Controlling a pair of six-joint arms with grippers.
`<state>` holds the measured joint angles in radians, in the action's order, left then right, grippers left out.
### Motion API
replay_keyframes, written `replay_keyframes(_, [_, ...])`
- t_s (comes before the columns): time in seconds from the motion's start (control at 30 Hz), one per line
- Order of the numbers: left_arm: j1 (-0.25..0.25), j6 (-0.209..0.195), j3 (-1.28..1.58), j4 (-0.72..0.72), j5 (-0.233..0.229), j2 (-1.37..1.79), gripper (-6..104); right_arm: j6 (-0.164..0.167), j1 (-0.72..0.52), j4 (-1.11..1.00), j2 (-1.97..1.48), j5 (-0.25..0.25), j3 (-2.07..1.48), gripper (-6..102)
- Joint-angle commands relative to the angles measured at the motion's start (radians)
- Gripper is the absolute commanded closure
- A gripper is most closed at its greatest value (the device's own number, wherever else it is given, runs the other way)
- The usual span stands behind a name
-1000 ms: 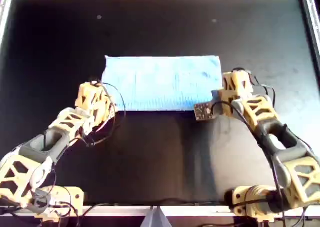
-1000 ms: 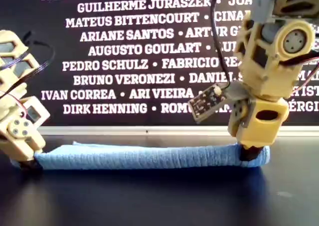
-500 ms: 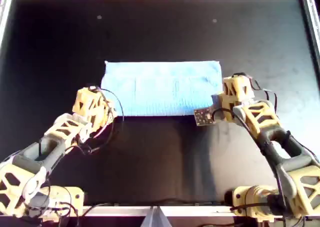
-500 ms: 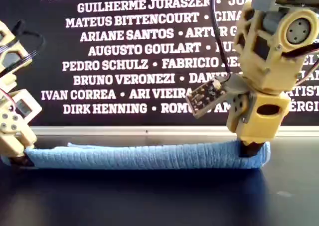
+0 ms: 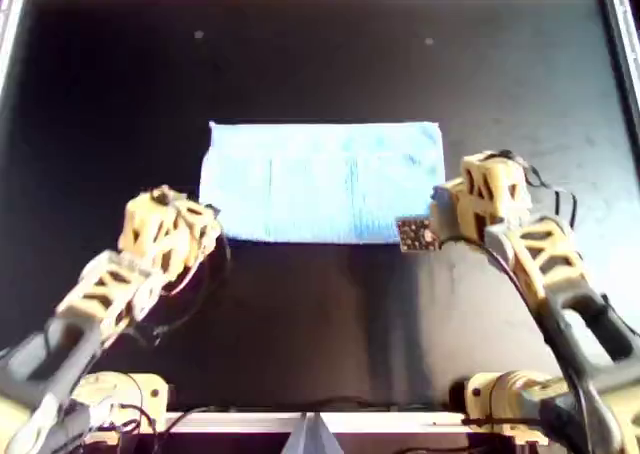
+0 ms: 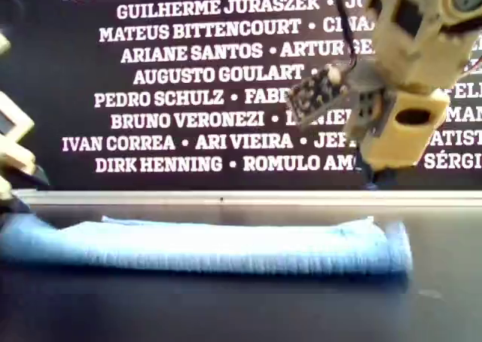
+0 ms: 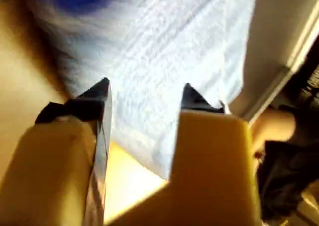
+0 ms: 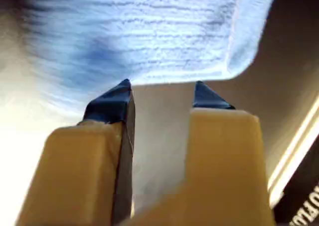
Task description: Fold a cloth
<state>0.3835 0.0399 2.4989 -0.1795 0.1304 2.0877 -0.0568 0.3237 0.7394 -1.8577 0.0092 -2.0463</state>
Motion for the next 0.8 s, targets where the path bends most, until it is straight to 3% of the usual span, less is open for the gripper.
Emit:
replay_keyframes(0.0, [-0.012,0.008,0.091,-0.002,0.003,0.281,45,0.003,-0.011,0.02,-0.193,0.006,-0.054,44])
replay_keyframes(0.13, [-0.018,0.012,0.249,-0.002,0.0,0.581,45,0.005,-0.012,0.02,-0.419,0.009,-0.175,44])
replay_keyframes(0.2, [-0.046,0.014,0.316,-0.002,0.0,0.742,45,0.005,-0.012,0.02,-0.555,0.009,-0.222,44])
replay_keyframes(0.33, [-0.161,0.014,0.387,0.0,0.0,1.005,45,0.005,-0.012,0.018,-0.833,0.009,-0.314,43])
replay_keyframes(0.47, [-0.259,0.014,0.385,0.0,0.002,1.023,45,0.005,-0.014,0.018,-1.054,0.011,-0.391,43])
replay_keyframes(0.63, [-0.285,0.0,0.4,0.0,0.002,1.023,45,0.008,-0.015,0.008,-1.216,0.017,-0.489,43])
replay_keyframes(0.77, [-0.285,-0.003,0.4,0.0,0.002,1.023,45,0.008,-0.015,-0.006,-1.261,0.071,-0.568,43])
